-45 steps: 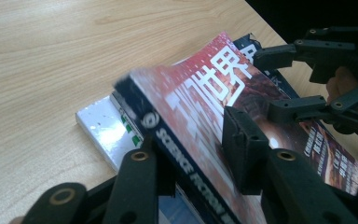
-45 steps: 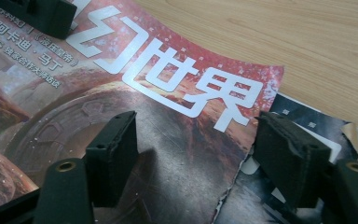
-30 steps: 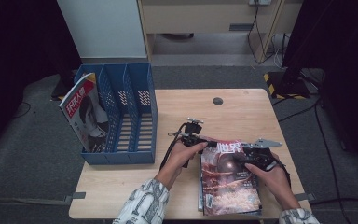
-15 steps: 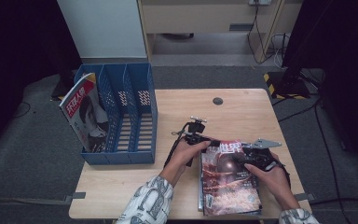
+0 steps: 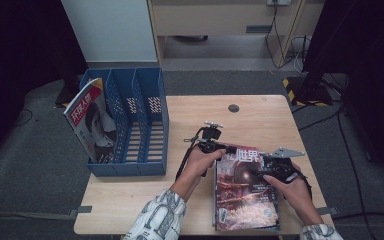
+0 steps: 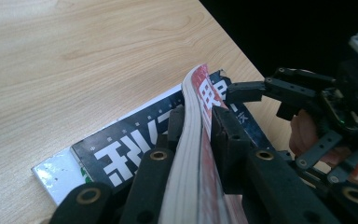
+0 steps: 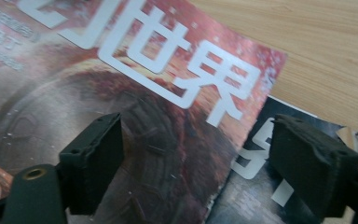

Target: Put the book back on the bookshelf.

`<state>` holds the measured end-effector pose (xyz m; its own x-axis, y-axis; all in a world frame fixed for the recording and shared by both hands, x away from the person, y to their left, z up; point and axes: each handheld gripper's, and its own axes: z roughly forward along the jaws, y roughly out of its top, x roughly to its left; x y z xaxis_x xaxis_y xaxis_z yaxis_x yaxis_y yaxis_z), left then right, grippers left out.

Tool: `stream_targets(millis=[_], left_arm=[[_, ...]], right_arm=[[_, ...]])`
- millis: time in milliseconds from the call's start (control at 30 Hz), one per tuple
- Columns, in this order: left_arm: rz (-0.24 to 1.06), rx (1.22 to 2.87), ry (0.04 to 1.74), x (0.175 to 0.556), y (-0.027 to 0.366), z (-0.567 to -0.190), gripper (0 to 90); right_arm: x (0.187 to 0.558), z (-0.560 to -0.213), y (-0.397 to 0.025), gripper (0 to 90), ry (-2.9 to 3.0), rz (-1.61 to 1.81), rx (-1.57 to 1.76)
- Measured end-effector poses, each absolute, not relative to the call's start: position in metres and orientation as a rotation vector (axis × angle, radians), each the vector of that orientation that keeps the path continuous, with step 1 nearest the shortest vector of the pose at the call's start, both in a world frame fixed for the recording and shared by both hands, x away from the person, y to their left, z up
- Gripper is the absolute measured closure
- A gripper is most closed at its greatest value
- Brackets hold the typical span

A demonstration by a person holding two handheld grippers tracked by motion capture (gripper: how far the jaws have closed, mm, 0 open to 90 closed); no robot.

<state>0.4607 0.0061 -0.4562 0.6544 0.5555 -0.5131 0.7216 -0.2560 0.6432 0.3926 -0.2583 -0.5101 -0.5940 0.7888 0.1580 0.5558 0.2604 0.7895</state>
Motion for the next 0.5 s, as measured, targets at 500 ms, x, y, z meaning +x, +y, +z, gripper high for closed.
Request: stream_targets(millis=[500], left_arm=[[-0.196,2.004,0.962,0.458,0.004,-0.442,78.2]], right_arm=[[0.391,-0.513,-0.252,24.9,2.319,1.302,1.231]])
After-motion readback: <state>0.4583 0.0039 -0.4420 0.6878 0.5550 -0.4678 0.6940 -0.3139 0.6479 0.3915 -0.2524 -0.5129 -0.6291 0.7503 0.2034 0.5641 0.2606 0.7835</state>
